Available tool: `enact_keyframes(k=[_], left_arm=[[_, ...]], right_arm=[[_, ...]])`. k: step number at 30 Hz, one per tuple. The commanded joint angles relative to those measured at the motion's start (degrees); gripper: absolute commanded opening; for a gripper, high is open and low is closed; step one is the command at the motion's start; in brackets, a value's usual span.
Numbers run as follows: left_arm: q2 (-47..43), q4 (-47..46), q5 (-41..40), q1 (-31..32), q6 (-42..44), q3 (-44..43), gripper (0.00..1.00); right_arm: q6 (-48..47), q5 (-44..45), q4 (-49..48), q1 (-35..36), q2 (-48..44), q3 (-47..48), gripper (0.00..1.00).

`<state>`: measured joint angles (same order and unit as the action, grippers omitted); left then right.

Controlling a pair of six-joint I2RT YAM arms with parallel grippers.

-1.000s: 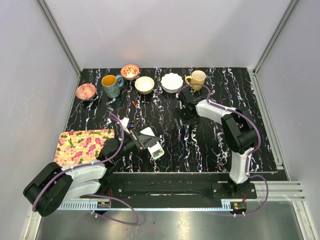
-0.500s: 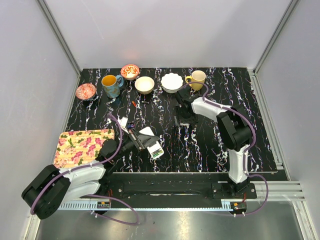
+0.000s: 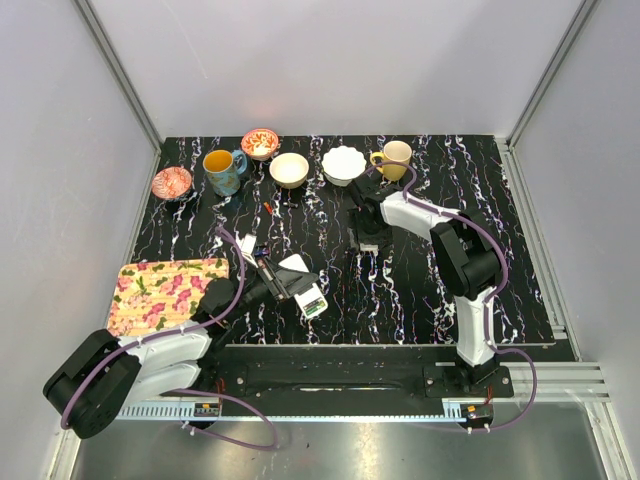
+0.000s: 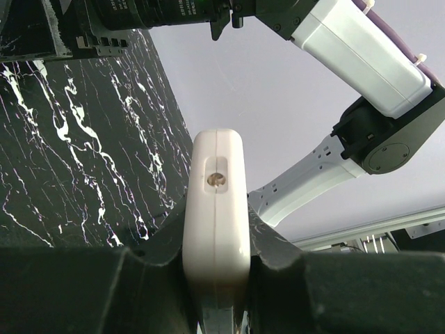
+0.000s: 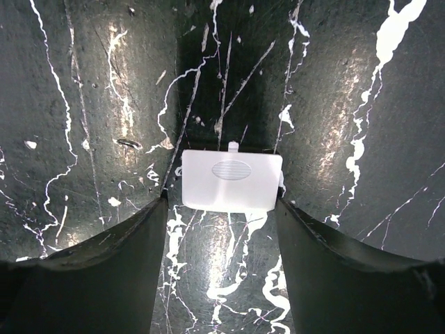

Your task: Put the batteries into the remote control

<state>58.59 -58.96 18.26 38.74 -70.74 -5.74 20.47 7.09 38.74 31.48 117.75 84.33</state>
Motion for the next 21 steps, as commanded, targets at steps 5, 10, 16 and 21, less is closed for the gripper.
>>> enact_keyframes(k=[5,10,16,21], left_arm=[[0.2,-4.1,1.3,0.2,0.2,-1.0,0.00],[-0.3,-4.1,1.2,0.2,0.0,-0.4,0.00],[-1.0,-3.7,0.8,0.2,0.0,-0.2,0.00],[0.1,-3.6,0.2,0.2,-0.1,-1.6,0.00]], right_arm=[[3.3,0.6,-2.4,0.9,3.1,-4.1,0.62],[3.2,0.5,-2.5,0.9,3.4,-4.9,0.54],[2.6,2.0,-2.4,0.9,1.8,-5.7,0.29],[1.6,4.4,0.7,0.9,-5.9,-8.0,0.00]])
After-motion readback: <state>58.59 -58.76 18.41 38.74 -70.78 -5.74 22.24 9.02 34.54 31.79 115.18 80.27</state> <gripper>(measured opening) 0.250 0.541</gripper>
